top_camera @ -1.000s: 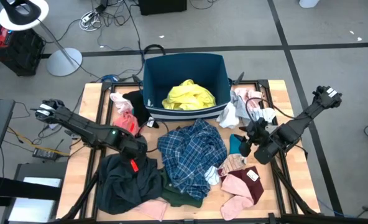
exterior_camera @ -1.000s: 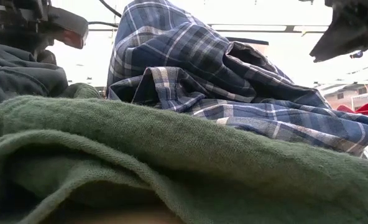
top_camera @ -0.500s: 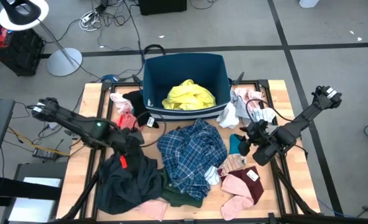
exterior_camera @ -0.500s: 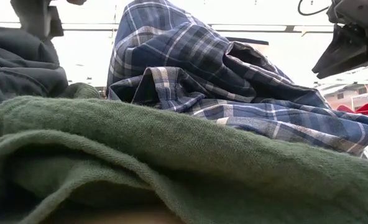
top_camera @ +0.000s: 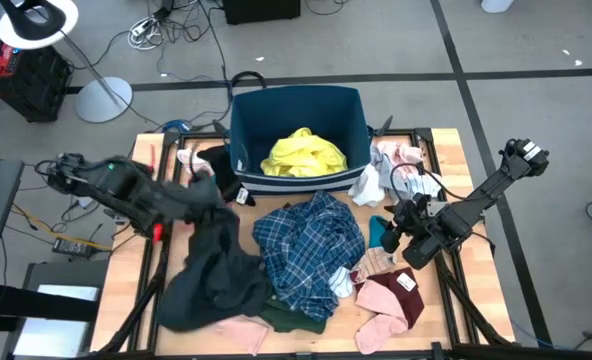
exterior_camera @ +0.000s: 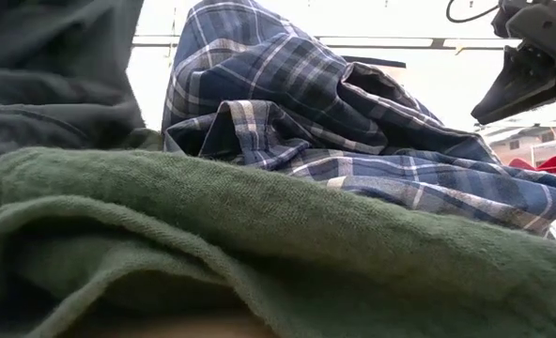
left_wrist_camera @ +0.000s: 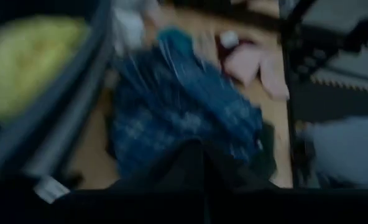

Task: Sort clothes
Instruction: Put the dark blue shorts into the blue laundry bin

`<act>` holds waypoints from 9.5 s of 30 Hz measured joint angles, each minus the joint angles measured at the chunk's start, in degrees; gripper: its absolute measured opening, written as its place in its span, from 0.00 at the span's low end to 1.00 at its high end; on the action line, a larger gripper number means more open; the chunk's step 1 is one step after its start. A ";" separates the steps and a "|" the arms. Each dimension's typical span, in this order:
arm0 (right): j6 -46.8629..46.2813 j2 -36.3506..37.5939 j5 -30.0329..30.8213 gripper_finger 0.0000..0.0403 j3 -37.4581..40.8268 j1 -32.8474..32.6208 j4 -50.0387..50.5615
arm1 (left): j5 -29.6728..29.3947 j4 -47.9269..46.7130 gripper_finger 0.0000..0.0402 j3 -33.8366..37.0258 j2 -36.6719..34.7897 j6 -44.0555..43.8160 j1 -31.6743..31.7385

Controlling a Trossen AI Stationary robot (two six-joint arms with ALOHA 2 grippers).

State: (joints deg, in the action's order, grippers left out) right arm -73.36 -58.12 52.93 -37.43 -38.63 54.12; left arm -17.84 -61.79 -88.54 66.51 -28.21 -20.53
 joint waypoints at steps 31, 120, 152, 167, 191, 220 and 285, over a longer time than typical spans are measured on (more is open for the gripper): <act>0.39 -0.40 1.27 0.50 0.00 0.11 -1.18 | -0.04 47.58 0.00 -46.10 29.83 41.63 40.20; 1.51 -0.38 0.94 0.50 -0.02 0.13 -1.79 | -0.18 5.12 0.42 -7.48 13.90 19.87 33.84; 1.33 -0.38 0.96 0.50 -0.02 0.13 -2.40 | -18.95 24.61 0.42 15.87 19.98 14.61 2.35; 1.49 -0.38 0.98 0.50 -0.02 0.13 -2.92 | -37.98 60.90 0.42 15.87 25.41 42.81 6.31; 1.99 -0.38 1.35 0.50 -0.02 0.14 -2.84 | -38.03 71.11 0.42 7.70 25.37 57.70 32.25; 2.01 -0.40 1.65 0.50 -0.02 0.20 -2.59 | -1.84 -2.18 0.42 -9.72 16.23 18.72 33.37; 1.55 -0.40 1.66 0.50 -0.02 0.20 -3.01 | -7.06 18.29 0.07 -9.74 24.90 26.48 39.43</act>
State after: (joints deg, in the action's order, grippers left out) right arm -71.81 -58.52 54.58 -37.45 -38.44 51.11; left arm -24.90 -43.50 -98.28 91.40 -1.73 18.90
